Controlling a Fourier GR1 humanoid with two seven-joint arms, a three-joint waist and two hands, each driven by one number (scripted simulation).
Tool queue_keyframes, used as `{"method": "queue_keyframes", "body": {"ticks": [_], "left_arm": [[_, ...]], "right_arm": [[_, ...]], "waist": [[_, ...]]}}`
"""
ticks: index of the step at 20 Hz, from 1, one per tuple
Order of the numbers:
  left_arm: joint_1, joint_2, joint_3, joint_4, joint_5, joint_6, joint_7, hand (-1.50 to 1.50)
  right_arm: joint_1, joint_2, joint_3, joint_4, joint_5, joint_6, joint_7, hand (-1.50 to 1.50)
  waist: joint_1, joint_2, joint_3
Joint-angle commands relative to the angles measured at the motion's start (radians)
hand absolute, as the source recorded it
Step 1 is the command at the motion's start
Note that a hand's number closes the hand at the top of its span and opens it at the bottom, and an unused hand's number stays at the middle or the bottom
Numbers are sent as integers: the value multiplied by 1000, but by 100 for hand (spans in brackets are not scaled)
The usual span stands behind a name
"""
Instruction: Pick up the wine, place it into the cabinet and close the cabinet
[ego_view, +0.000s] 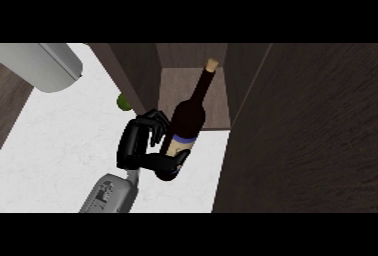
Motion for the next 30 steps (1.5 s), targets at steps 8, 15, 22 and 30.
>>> {"method": "queue_keyframes", "body": {"ticks": [8, 15, 22, 30], "left_arm": [[-258, -2, 60, 301, 38, -17, -7, 150], [-379, -2, 61, 435, 140, 18, -65, 150], [-551, -2, 14, 591, 276, 130, -72, 150], [-684, -2, -46, 825, 269, 198, -61, 150]], "right_arm": [[63, -30, -13, -179, -21, 31, 11, -150], [128, -41, -59, -145, -100, 62, -85, -150], [139, -15, 36, -131, -33, 49, -120, -150], [158, -15, 23, -123, -78, 57, -163, -150]], "waist": [[-7, 5, 0], [-6, 5, 1], [-38, 7, 0], [-54, 12, 1]]}}
